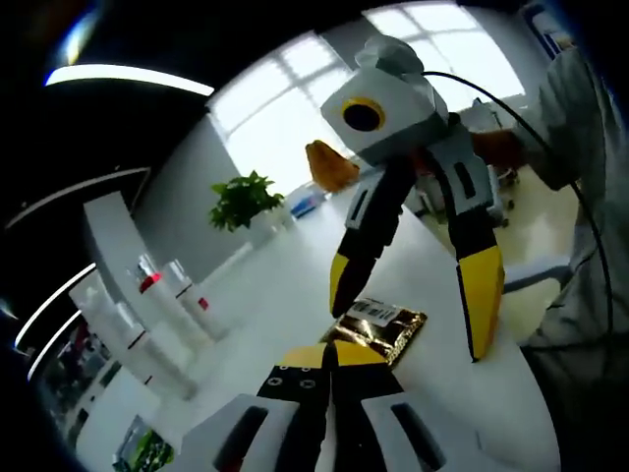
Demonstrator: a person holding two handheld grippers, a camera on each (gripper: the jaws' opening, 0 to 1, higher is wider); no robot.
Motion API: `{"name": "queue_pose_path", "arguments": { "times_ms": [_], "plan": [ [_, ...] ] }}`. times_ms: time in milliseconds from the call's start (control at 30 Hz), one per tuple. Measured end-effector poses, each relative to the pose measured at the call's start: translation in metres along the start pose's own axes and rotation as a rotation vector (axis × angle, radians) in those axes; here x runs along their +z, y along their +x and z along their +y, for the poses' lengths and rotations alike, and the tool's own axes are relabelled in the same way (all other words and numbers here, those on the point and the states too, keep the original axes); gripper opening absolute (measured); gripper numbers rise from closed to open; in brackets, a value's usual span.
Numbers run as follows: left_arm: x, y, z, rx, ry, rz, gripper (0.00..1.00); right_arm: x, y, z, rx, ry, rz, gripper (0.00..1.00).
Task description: Arrange the skincare products in the storage area until every visible bottle or jar stands upright without overlapping.
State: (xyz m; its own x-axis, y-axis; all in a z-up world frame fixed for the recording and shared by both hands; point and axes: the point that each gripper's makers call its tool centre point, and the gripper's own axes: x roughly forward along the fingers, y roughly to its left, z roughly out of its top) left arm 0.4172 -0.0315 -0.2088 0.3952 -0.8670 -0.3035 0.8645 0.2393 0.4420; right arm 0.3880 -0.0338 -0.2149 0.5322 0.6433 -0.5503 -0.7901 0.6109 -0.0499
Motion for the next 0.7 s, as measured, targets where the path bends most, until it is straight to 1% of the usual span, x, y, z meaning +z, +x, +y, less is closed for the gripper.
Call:
{"name": "queue_pose_path", "arguments": {
  "times_ms": [33, 100, 133, 167, 200, 233, 367, 400, 467, 533, 600, 700],
  "plan": [
    [0.0, 0.0, 0.0, 0.0, 0.0, 0.0, 0.0, 0.0, 0.0, -0.001, 0.0, 0.0, 0.001, 0.66],
    [0.0, 0.0, 0.0, 0.002, 0.005, -0.003, 0.0, 0.0, -0.001, -0.003, -0.015, -0.002, 0.004, 0.6],
    [0.0, -0.001, 0.001, 0.007, 0.019, -0.007, 0.0, -0.001, -0.003, -0.006, -0.035, 0.014, 0.011, 0.51],
    [0.0, -0.001, 0.004, 0.023, 0.055, -0.014, 0.0, -0.003, -0.005, -0.014, -0.077, 0.036, 0.022, 0.41],
    [-0.002, -0.001, 0.009, 0.049, 0.082, -0.019, 0.0, -0.002, -0.004, -0.017, -0.064, 0.027, 0.014, 0.41],
    [-0.003, -0.001, 0.009, 0.051, 0.084, -0.018, 0.0, -0.002, -0.004, -0.017, -0.058, 0.023, 0.002, 0.42],
    [-0.001, -0.001, 0.012, 0.047, 0.048, -0.01, 0.0, 0.0, -0.004, -0.015, -0.065, 0.01, -0.02, 0.41],
    [0.001, -0.001, 0.016, 0.063, 0.036, -0.023, 0.0, -0.001, -0.004, -0.014, -0.069, 0.012, -0.022, 0.41],
    [0.007, -0.004, 0.026, 0.1, -0.015, -0.052, 0.0, 0.0, -0.004, -0.016, -0.069, 0.025, -0.024, 0.41],
    [0.012, -0.01, 0.04, 0.151, -0.052, -0.085, 0.0, 0.0, -0.004, -0.017, -0.077, 0.026, -0.042, 0.41],
    [0.016, -0.014, 0.047, 0.16, -0.109, -0.118, 0.0, 0.001, -0.003, -0.02, -0.087, 0.026, -0.046, 0.41],
    [0.02, -0.019, 0.054, 0.181, -0.133, -0.144, 0.0, 0.005, -0.005, -0.023, -0.087, 0.037, -0.065, 0.41]
  ]
}}
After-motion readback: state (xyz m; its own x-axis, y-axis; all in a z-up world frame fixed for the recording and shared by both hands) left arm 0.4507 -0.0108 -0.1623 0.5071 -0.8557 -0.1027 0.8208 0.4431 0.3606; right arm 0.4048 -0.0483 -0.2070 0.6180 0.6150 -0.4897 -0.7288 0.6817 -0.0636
